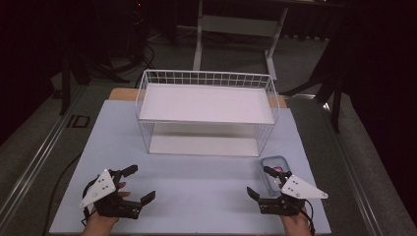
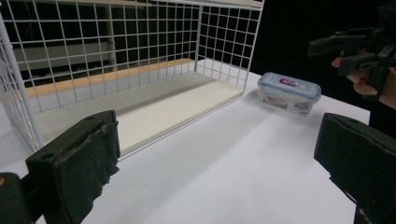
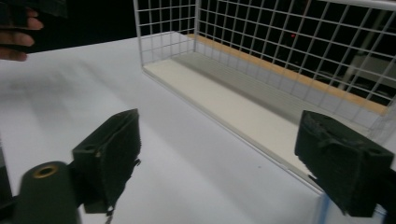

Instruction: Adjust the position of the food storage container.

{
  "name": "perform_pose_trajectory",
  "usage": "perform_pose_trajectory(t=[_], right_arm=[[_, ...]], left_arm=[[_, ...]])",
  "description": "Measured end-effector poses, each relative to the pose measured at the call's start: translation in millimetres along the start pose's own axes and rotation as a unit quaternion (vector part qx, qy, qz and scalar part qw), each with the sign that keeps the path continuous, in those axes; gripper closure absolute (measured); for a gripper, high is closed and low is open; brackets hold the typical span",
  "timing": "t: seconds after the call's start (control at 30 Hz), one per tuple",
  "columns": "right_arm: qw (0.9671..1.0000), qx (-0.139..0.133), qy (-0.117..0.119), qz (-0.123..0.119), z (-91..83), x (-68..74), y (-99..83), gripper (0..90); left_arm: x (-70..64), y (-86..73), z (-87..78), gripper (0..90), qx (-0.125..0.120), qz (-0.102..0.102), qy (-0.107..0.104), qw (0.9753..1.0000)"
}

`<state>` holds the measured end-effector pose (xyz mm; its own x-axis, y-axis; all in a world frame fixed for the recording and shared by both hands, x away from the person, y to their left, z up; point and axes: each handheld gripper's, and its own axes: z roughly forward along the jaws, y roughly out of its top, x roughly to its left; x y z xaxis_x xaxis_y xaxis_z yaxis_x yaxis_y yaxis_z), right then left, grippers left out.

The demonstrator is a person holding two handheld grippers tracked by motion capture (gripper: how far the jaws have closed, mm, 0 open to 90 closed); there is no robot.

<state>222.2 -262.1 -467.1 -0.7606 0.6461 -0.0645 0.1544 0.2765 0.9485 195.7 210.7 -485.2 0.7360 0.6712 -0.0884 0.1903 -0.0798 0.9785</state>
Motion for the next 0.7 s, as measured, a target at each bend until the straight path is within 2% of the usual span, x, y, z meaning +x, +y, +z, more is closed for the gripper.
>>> perform_pose_trajectory(t=[0.13, 0.33, 0.4, 0.53, 0.6, 0.67, 0.7], right_arm=[[0.9999, 0.007, 0.012, 0.002, 1.9, 3.6, 0.5, 13.8], [0.9991, -0.004, 0.042, -0.005, -0.3, 14.0, 15.8, 13.9], [0.9990, -0.005, 0.043, -0.012, 0.0, 15.9, 20.4, 13.8], [0.9983, -0.017, 0.056, -0.003, -0.3, 11.7, 31.8, 11.9], [0.9986, -0.025, 0.046, -0.005, -2.1, 8.7, 38.5, 11.6], [0.9996, -0.014, 0.021, -0.013, -2.3, 5.3, 46.0, 11.6], [0.9997, -0.014, 0.017, -0.012, -2.6, 1.9, 48.8, 11.6]], left_arm=[[0.0, 0.6, -0.7, 1.2, -0.003, 0.000, 0.002, 1.0000], [-0.2, 0.9, -1.6, 1.2, -0.003, 0.002, 0.004, 1.0000], [0.0, 0.7, -1.3, 1.2, -0.003, 0.002, 0.005, 1.0000], [0.2, 0.2, -1.0, 1.2, -0.002, 0.001, 0.004, 1.0000], [0.4, 0.2, -1.2, 1.2, -0.002, 0.001, 0.004, 1.0000], [0.9, 0.3, -1.3, 1.2, -0.003, 0.000, 0.004, 1.0000], [1.0, 0.2, -1.1, 1.1, -0.003, -0.002, 0.005, 1.0000]])
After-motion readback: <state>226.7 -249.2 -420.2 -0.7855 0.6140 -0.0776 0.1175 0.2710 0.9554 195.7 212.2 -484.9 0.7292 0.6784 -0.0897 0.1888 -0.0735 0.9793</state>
